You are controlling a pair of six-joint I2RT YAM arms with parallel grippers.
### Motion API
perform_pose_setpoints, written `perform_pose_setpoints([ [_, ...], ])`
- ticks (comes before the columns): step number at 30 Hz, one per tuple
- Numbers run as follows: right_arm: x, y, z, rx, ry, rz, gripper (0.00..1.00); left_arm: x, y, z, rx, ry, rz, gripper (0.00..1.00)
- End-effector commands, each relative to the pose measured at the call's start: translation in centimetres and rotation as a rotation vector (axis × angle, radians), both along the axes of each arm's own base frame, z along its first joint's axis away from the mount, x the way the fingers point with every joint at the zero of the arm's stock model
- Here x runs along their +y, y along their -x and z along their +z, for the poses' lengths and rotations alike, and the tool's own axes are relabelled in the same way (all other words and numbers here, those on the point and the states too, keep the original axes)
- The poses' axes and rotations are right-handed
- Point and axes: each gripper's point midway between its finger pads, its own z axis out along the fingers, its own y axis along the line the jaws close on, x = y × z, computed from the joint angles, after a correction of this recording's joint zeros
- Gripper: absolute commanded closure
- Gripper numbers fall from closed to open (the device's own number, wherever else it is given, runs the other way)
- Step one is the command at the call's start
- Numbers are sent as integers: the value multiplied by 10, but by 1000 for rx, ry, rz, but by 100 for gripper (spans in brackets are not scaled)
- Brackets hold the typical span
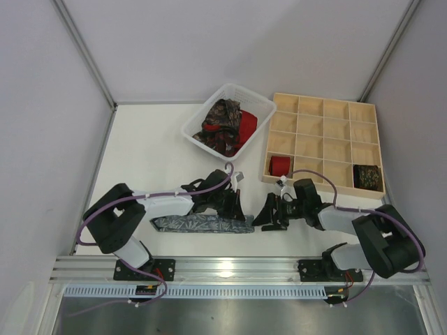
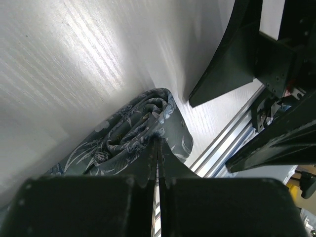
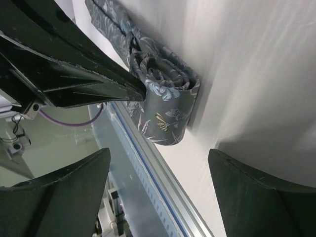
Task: Roll the ties
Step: Roll the tie
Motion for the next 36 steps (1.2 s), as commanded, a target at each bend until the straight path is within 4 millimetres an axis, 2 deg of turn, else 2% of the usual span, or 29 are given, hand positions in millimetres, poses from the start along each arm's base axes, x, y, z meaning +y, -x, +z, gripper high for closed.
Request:
perform_pose_setpoints([
  [1, 17, -6, 8, -41, -47, 23, 14, 9, -1, -7, -29, -28, 3, 100],
  [7, 24, -15, -8, -19, -9, -51, 24, 23, -4, -12, -41, -42, 25, 100],
  [13, 33, -21, -13, -4, -1, -82, 28, 32, -2, -14, -43, -40, 33, 99],
  [19, 46, -20, -22, 59, 18, -96, 34, 29, -2, -15, -60, -3, 34, 100],
  [22, 49, -19, -33, 73, 65, -124, 36, 29, -3, -15, -67, 6, 35, 100],
  [24, 48, -18, -39, 86, 84, -139, 41, 29, -2, -14, -68, 9, 34, 99],
  [25, 48, -20, -40, 88, 84, -153, 49, 29, -2, -14, -69, 8, 31, 100],
  [27, 47, -19, -43, 94, 93, -172, 51, 30, -2, -13, -74, 9, 32, 100],
  [30, 44, -19, -49, 103, 107, -201, 68, 31, -2, -12, -77, 11, 32, 99],
  [31, 44, -20, -52, 107, 115, -209, 77, 31, -2, -11, -78, 12, 32, 100],
  [33, 46, -22, -51, 100, 107, -212, 89, 30, -3, -8, -82, 18, 34, 99],
  [35, 48, -24, -49, 94, 106, -212, 91, 34, -4, -7, -86, -3, 51, 99],
  [36, 47, -24, -51, 97, 129, -206, 93, 34, -5, 0, -101, 6, 58, 100],
])
